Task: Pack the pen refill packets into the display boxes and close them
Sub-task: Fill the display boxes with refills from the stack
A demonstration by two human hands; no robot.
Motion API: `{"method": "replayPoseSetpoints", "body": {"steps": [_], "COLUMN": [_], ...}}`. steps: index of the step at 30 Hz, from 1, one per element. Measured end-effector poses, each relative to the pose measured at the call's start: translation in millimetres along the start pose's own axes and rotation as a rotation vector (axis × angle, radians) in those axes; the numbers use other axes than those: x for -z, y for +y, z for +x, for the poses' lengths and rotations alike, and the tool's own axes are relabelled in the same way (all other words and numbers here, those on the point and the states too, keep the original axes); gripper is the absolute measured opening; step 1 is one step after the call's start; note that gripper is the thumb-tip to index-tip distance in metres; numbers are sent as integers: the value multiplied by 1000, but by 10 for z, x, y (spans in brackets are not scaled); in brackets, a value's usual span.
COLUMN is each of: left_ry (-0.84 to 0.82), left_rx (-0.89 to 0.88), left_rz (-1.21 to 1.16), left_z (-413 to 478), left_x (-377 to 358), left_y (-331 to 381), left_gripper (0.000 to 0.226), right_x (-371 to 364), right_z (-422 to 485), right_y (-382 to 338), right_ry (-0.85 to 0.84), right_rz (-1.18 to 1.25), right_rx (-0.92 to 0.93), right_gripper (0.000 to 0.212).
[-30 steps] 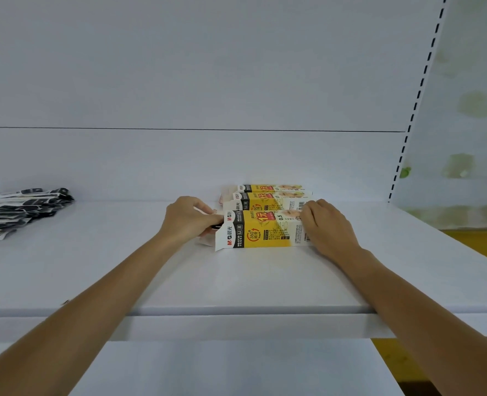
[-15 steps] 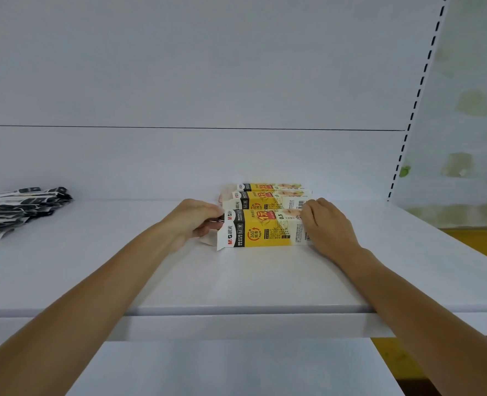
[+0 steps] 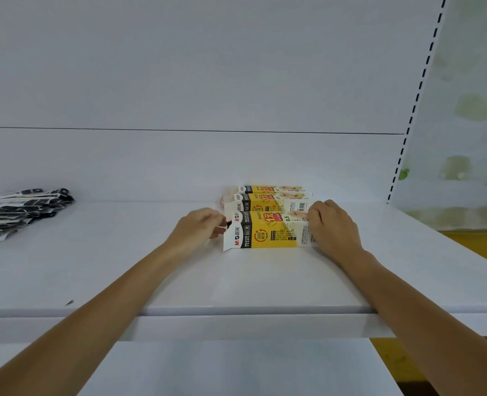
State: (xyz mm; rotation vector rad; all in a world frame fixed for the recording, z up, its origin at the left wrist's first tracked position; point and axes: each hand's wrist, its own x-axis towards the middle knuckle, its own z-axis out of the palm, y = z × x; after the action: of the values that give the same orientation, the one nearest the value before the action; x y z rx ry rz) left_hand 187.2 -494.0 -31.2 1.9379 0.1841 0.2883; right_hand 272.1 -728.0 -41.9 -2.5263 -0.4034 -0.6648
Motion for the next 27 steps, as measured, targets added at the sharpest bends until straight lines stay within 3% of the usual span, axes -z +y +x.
{"method": "replayPoseSetpoints", "body": {"steps": [6, 13, 20, 27], "left_ry": [-186, -153, -290, -102], "left_rx": [78, 5, -9, -189], "left_rz": [9, 162, 205, 357], "left_z": [4, -99, -128, -164], "left_x": [-65, -66, -31, 31], "left_y": [59, 25, 45, -9], "left_gripper": [13, 19, 6, 32], "right_x": [-33, 5, 2, 86], "right_z": [0, -50, -50, -60], "right_y": [16, -32, -28, -59], "right_ry": [-3, 7, 18, -5], "right_rz": [-61, -82, -98, -261], "right_rx": [18, -1, 9, 41], "right_gripper": [27, 24, 21, 24]}}
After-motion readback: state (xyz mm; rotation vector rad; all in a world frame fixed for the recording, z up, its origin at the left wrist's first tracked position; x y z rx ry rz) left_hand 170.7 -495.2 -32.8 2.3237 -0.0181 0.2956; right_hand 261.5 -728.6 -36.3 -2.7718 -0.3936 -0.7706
